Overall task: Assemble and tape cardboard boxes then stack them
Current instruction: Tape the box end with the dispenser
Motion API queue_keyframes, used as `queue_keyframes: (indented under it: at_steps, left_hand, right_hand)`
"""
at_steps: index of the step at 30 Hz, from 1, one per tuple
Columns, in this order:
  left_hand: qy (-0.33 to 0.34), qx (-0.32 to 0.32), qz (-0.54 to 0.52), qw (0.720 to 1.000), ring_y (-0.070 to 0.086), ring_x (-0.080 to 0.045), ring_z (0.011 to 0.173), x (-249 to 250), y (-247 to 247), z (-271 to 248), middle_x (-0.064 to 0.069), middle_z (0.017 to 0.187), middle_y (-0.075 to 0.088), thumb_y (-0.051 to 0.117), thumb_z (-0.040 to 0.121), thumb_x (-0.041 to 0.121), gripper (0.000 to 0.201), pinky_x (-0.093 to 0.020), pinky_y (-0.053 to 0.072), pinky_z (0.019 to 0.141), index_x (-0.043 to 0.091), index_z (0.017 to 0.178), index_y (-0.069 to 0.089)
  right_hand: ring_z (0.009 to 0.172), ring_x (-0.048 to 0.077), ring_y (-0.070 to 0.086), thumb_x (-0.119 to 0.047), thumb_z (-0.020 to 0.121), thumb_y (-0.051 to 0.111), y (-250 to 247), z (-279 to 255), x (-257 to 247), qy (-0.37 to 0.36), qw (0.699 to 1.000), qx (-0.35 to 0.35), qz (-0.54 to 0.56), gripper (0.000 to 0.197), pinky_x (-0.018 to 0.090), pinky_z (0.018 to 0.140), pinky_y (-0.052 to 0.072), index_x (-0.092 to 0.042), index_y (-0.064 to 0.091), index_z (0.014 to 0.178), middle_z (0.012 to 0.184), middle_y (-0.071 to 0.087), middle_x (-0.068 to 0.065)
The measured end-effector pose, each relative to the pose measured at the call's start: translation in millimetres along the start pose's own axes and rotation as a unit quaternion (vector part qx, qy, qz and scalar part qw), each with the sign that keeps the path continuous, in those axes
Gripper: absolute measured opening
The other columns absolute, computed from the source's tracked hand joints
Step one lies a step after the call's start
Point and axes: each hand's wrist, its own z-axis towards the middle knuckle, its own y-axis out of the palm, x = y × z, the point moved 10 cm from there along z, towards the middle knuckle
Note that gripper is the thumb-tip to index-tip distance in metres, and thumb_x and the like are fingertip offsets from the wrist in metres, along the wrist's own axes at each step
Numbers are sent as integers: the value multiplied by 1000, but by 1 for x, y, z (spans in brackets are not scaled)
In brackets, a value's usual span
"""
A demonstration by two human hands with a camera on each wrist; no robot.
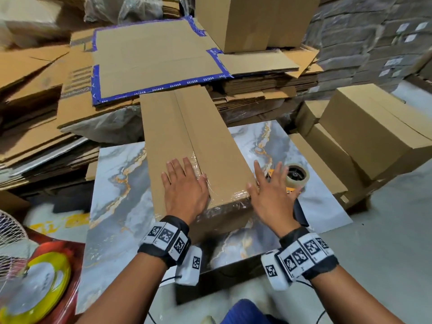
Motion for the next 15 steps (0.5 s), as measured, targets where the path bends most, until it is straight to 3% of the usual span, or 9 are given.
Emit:
queue_keyframes:
  at_steps: [3, 6, 8, 12, 15]
  left_hand:
    - [-2, 0, -2, 1000, 4, -38, 155, 0, 0, 0, -24, 166, 8, 18, 106, 47, 70, -52, 5, 124, 5, 161, 4]
    - [0, 6, -7, 1000, 5, -37, 155, 0, -1, 0, -23, 167, 9, 19, 106, 45, 69, -51, 5, 124, 5, 160, 5]
    - [-3, 10, -10, 1000, 6, -37, 155, 0, -2, 0, -23, 167, 10, 19, 106, 44, 68, -50, 5, 125, 4, 160, 5]
    - [-16, 19, -13, 1000, 8, -36, 155, -1, -3, 0, -23, 166, 12, 21, 106, 43, 68, -48, 7, 126, 4, 160, 6]
    - [-24, 19, -17, 999, 8, -36, 155, -2, -4, 0, -22, 167, 11, 22, 106, 42, 68, -48, 7, 126, 5, 160, 4]
  right_hand:
    - [153, 30, -23, -54, 104, 29, -3, -6, -43, -64, 998, 17, -22, 68, 71, 116, -5, -37, -6, 160, 167, -16, 16]
    - [154, 31, -19, -60, 98, 13, 13, -19, -86, -152, 986, 19, -66, 70, 67, 114, -13, -35, -4, 161, 167, -13, 18]
    - [154, 31, -18, -59, 99, 11, 15, -17, -73, -145, 986, 20, -78, 66, 69, 113, -13, -36, -3, 160, 167, -11, 18]
    - [154, 30, -21, -57, 105, 23, 2, -4, -7, -53, 998, -6, -34, 66, 72, 116, -3, -40, -12, 159, 168, -13, 16]
    - [154, 29, -20, -45, 106, 29, -4, -6, -29, -92, 995, -4, -47, 67, 70, 118, -2, -33, -10, 160, 168, -14, 16]
